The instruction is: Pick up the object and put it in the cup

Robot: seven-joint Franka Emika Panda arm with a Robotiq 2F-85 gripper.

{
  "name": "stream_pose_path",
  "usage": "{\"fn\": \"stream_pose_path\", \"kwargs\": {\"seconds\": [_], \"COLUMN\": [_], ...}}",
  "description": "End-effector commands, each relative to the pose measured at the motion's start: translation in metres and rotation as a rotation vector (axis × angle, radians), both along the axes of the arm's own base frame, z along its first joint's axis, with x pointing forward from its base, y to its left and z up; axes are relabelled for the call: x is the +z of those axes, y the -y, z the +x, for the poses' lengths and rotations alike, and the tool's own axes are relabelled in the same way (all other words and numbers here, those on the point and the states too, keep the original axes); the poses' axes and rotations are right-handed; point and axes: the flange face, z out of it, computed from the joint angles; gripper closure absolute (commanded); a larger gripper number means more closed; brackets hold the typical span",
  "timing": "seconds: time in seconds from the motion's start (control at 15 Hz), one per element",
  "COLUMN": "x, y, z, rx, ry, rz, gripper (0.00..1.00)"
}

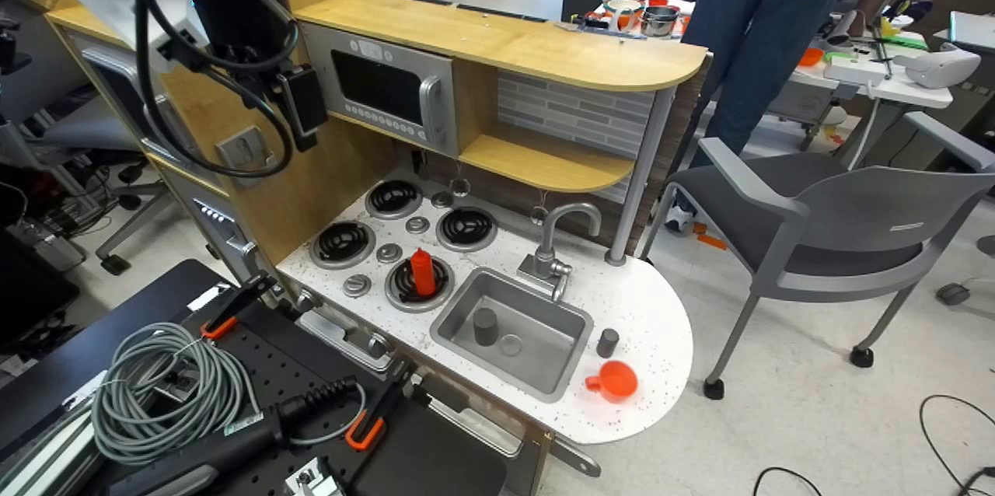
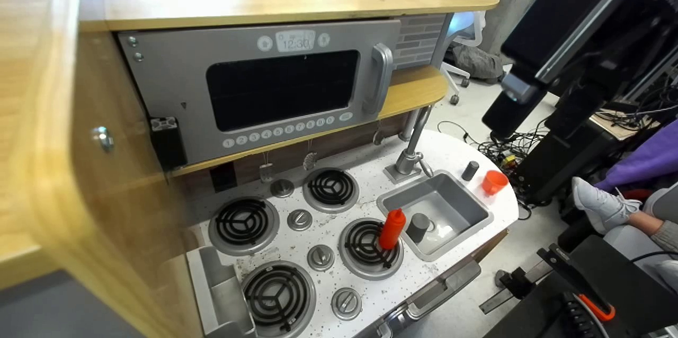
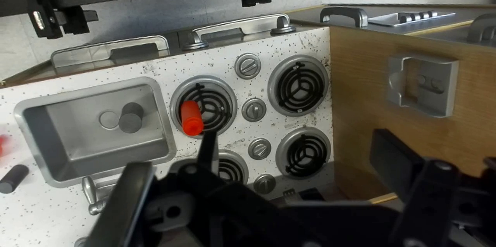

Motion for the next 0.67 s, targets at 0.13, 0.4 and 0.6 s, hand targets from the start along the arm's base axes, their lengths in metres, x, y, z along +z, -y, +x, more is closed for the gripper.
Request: {"fn": "stream_pose_path", "kwargs": {"seconds": [0.13, 0.4, 0.6], "x": [-0.024, -0.056, -0.082], "y": [0.04, 0.092, 0.127], "z": [0.017, 0.033, 0.053], "rx": [0.049, 0.062, 0.065], "ry": [0.008, -0.012, 0.018], "rz": [-0.005, -0.023, -0.04], "gripper": [0.0, 0.0, 0.0]}}
